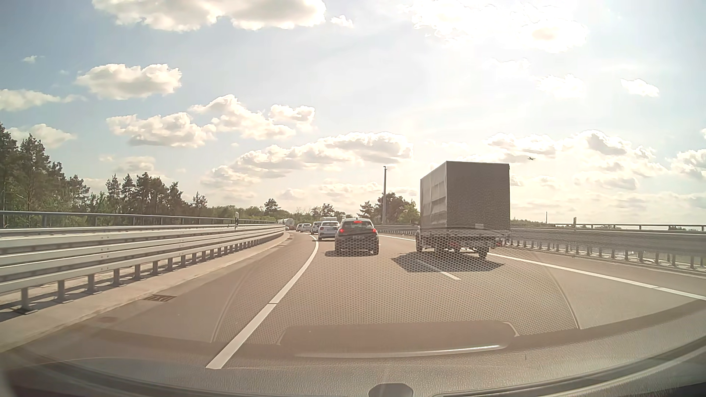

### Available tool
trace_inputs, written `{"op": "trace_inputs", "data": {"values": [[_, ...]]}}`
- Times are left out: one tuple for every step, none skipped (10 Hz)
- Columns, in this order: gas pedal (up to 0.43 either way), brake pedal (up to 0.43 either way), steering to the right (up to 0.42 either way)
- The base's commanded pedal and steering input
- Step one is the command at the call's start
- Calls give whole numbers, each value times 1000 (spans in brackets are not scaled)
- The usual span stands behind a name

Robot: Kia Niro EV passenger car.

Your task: Follow the waypoints while adhering to traffic rules and regulations

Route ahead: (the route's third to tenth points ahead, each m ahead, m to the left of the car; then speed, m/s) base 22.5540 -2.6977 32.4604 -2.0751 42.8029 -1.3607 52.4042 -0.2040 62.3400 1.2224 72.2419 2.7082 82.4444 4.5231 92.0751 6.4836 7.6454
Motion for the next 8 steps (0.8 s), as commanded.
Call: {"op": "trace_inputs", "data": {"values": [[0, 0, -13], [0, 0, -13], [0, 0, -13], [0, 0, -13], [0, 0, -12], [0, 0, -12], [0, 0, -12], [0, 0, -12]]}}
